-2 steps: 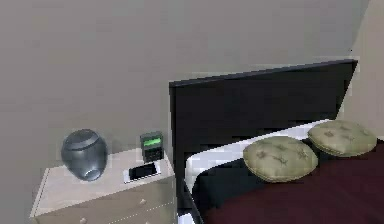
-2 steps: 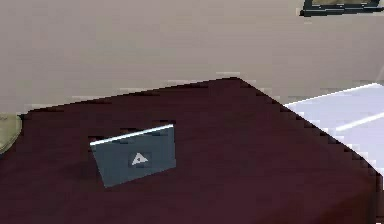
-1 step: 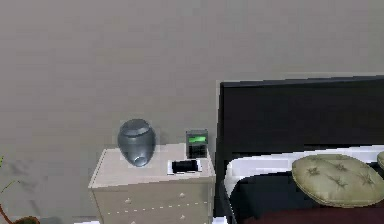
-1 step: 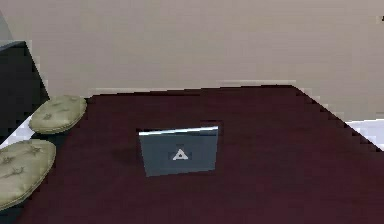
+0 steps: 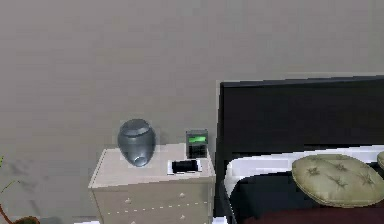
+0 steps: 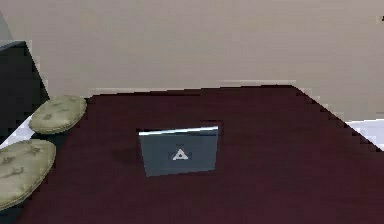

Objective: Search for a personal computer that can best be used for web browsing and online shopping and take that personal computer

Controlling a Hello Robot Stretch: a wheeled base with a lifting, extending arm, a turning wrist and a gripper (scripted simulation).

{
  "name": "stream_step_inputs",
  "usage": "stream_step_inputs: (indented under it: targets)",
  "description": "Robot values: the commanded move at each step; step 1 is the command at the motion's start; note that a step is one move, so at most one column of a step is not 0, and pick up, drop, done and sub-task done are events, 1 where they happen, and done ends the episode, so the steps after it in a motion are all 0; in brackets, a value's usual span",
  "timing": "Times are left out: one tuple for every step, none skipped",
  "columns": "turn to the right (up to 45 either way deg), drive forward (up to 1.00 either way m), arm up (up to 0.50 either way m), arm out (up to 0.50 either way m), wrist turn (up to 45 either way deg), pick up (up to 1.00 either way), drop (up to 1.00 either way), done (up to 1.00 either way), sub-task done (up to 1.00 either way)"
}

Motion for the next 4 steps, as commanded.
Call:
stream_step_inputs:
  targets:
    - [0.0,0.00,0.24,0.00,0.0,0.00,0.00,0.00,0.00]
    - [0.0,0.00,0.00,0.42,0.0,0.00,0.00,0.00,0.00]
    - [0.0,0.00,0.00,0.00,45.0,0.00,0.00,0.00,0.00]
    - [0.0,0.00,0.00,0.00,45.0,0.00,0.00,0.00,0.00]
